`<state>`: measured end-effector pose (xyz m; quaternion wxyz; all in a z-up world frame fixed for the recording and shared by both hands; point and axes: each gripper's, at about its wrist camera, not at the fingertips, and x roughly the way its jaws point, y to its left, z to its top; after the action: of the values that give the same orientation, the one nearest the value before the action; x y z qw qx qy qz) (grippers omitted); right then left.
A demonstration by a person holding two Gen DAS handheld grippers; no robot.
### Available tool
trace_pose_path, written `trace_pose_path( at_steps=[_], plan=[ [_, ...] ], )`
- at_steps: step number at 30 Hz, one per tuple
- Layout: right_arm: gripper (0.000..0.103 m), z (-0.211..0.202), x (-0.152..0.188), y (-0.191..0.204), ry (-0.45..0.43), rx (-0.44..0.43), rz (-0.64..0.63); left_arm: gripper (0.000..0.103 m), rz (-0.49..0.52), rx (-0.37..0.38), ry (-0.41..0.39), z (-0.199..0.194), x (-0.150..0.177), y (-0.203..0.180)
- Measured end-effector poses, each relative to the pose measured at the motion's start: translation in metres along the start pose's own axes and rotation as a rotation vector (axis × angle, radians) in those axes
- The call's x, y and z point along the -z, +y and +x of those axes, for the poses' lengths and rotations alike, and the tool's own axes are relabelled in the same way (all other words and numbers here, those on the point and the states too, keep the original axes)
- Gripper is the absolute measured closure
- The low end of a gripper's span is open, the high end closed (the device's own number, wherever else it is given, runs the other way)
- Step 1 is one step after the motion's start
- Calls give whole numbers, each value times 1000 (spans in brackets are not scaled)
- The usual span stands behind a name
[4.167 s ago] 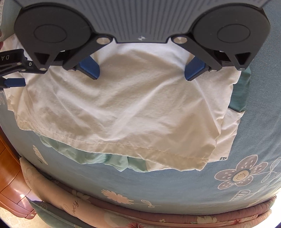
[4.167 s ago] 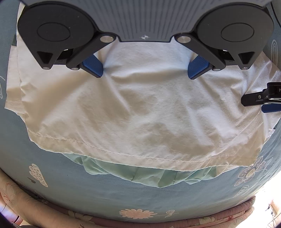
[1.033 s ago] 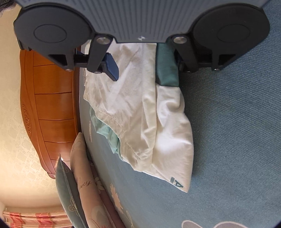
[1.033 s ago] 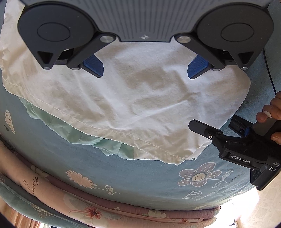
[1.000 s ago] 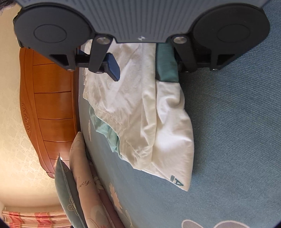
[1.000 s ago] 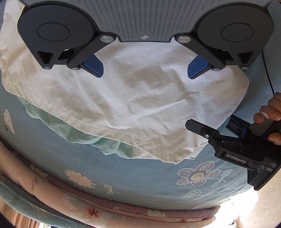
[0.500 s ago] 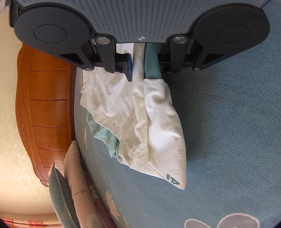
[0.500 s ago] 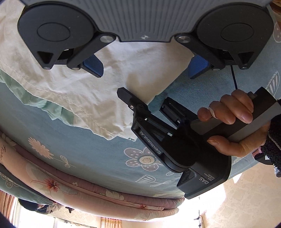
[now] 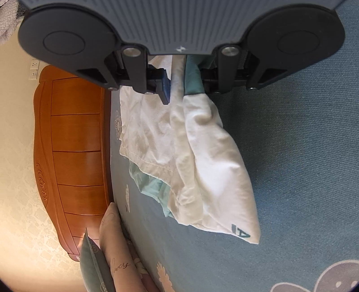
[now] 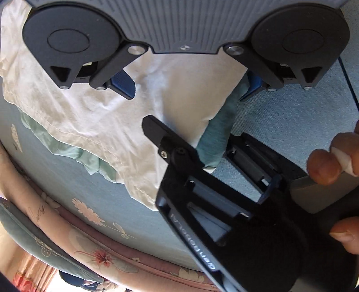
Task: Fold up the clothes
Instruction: 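Grasp the bundle's side edge with the left gripper while the right gripper approaches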
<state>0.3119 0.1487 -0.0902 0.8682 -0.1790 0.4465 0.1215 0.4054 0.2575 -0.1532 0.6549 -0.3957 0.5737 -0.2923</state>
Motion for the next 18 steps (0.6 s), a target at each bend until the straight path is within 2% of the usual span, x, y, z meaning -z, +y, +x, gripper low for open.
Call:
trace_pose_path(
  at_steps=[4,6,8,12,16,18],
  plan=[
    [4,-7,0,0,-2,75,-10,75,-18,-14,1,0,3,8],
    [4,-13,0,-1,-9,97,-21,59,-18,-32,-7,1,4,11],
    [4,-17,-1,-4,-18,104,-22,52,-21,-40,-16,3,5,13],
    [4,-20,-1,-8,-25,91,-23,52,-44,7,-38,16,1,13],
    [4,-17,-1,-12,-21,58,-38,48,-37,-36,-7,35,-6,11],
    [4,-15,-1,-17,-27,24,-38,48,-59,-33,-2,37,-7,13]
  ],
)
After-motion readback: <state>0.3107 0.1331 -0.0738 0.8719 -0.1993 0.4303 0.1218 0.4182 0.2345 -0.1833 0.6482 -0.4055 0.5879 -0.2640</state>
